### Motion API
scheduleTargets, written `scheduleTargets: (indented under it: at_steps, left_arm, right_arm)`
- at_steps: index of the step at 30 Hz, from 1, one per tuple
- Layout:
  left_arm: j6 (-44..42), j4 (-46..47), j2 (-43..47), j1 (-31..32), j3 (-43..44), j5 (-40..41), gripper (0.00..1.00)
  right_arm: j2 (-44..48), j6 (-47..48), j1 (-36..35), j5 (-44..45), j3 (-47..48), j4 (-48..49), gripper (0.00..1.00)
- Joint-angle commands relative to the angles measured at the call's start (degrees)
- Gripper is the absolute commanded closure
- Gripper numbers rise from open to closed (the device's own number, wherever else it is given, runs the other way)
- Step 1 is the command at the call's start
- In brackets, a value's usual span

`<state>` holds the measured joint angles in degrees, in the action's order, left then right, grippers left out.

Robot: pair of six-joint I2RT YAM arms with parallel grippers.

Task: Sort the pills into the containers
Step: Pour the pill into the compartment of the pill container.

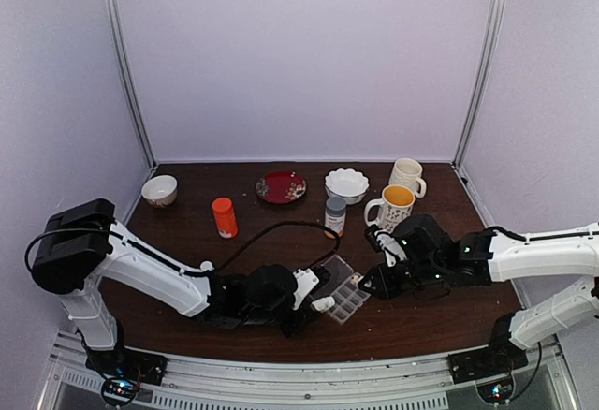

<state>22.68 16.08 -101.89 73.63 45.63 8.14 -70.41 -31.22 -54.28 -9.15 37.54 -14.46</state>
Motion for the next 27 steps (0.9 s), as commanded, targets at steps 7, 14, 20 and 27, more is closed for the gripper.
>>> scheduleTargets:
  at_steps: [7,14,20,27]
  left_arm:
    - [0.87,-2.54,1.43,0.29,2.52,0.03,1.0]
    - [0.97,-3.12,2.09,0.36,2.74,-0.06,1.0]
    - [0.79,-3.57,2.38,0.29,2.92,-0.13,1.0]
    - [0.26,-4.7,2.43,0.29,4.13,0.34,1.0]
  right_arm:
    - [0.65,0.63,-0.07,-4.3,-1.79,4.23,1.0]
    - [-1.87,-1.86,-2.03,-7.04,-1.75,9.45,1.0]
    - [-1.06,-1.87,-2.06,-6.07,-2.29,9.22,1.0]
    - [-0.65,-1.82,-2.06,-5.7,-2.62,8.75,1.0]
